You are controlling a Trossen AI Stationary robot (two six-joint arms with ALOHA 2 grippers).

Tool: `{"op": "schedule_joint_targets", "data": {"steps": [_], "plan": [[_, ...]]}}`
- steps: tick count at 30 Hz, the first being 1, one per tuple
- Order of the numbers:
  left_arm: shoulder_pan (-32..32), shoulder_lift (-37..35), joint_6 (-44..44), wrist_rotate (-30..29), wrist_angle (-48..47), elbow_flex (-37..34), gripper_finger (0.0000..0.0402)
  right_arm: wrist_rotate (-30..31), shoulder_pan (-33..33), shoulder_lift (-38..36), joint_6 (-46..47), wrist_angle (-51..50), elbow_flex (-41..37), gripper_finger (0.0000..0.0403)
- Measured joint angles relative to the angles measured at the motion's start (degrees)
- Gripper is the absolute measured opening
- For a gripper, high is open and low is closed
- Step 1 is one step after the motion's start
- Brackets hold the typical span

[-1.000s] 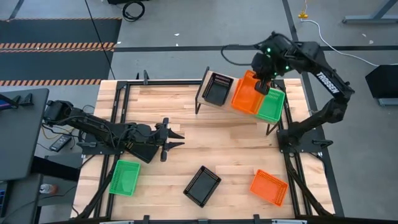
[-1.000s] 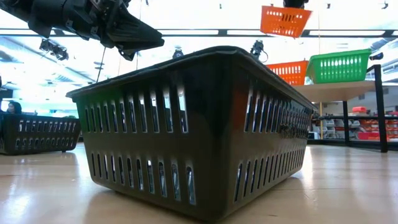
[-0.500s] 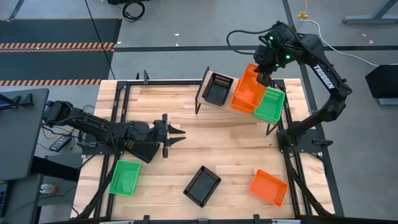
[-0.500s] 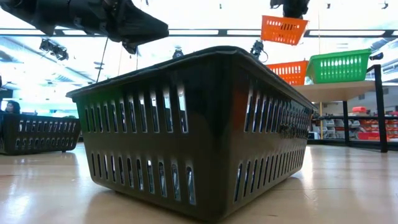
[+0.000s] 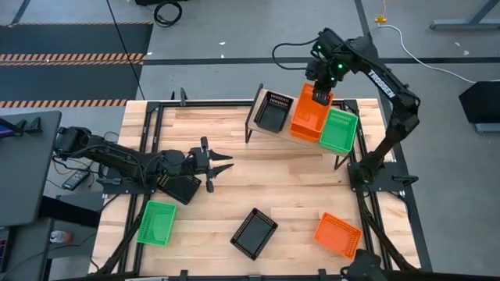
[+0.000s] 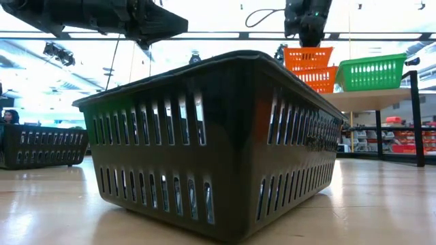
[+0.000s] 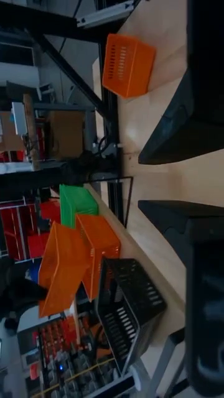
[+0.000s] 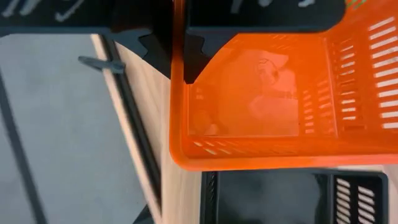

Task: Stack baskets on shelf by color
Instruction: Stack the top orange bin on top of the orange bin on the shelf

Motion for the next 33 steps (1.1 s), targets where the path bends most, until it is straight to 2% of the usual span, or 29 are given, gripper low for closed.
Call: {"op": "schedule_joint_targets", "data": {"steps": [12,21,26,33], "plan": [[-0.4,0.0,0.0,0.0,-1.1,0.0,0.011,0.0,-1.6,2.0,-1.0,-2.2,0.0,0.0012],[-0.4,0.0,-1.5,0.1,-2.4,0.0,0.011,0.0,-1.7,2.0,0.0,-2.2,0.0,0.0038],[-0.4,0.0,-1.6,0.1,-2.5,0.0,0.011,0.0,-1.7,2.0,0.0,-2.2,0.0,0.0073],[-0.4,0.0,-2.0,0.1,-2.7,0.0,0.011,2.8,-1.7,1.9,0.1,-1.5,0.0,0.0149]]}}
